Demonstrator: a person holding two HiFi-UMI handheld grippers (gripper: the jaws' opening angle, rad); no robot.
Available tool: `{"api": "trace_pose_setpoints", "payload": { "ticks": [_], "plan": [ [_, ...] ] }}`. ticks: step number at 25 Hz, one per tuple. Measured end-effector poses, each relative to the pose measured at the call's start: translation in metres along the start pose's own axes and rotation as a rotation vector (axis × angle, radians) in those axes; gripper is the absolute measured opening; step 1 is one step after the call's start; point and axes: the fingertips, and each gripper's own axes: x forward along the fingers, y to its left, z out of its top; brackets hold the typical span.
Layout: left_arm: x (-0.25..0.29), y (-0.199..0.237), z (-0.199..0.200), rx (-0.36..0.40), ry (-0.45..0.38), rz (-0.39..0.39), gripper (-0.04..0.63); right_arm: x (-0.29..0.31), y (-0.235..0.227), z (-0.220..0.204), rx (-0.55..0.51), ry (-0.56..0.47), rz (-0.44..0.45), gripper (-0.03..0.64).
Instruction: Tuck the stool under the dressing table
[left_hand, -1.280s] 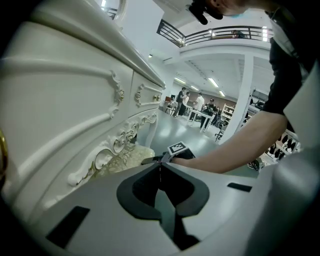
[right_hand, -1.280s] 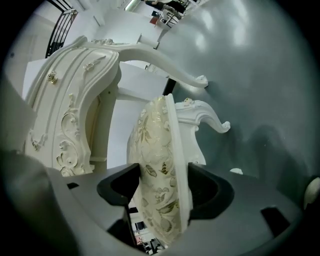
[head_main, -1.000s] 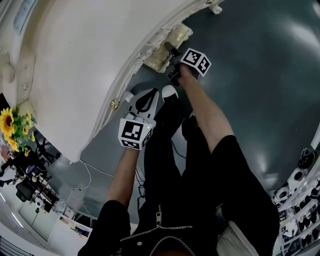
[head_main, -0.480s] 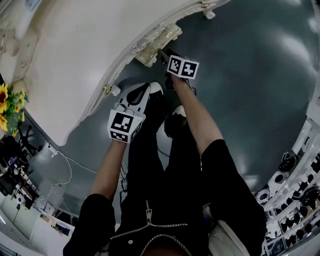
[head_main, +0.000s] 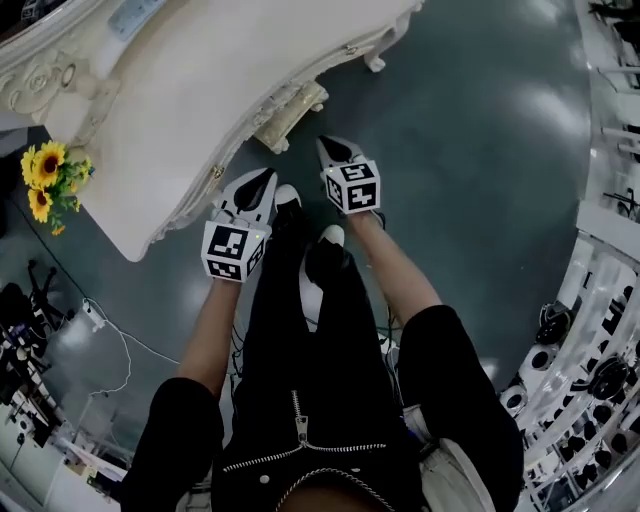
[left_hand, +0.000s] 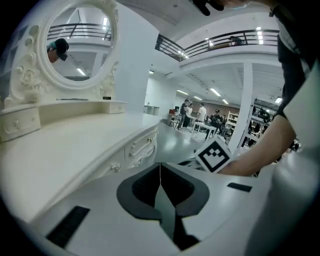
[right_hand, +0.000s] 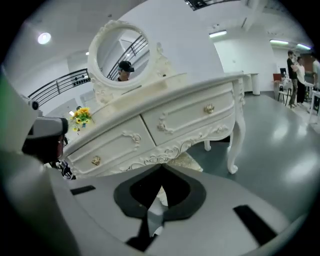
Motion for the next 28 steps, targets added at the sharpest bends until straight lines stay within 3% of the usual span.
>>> {"api": "trace_pose_setpoints", "payload": {
  "ticks": [7, 17, 28],
  "plan": [
    [-0.051, -0.006, 0.075, 0.013, -0.093, 0.073, 0.023, -0.111, 0.032, 0.076, -0.248, -0.092, -0.051, 0.005],
    [-0.092, -0.024, 0.161, 0.065, -0.207, 0.154, 0.023, -0.221, 0.057, 0.196, -0.295, -0.340, -0.020, 0.005],
    [-0.157, 0.009, 0.209, 0.101, -0.286, 0.191, 0.023, -0.247, 0.126, 0.238, -0.367, -0.386, 0.004, 0.005]
  ]
}}
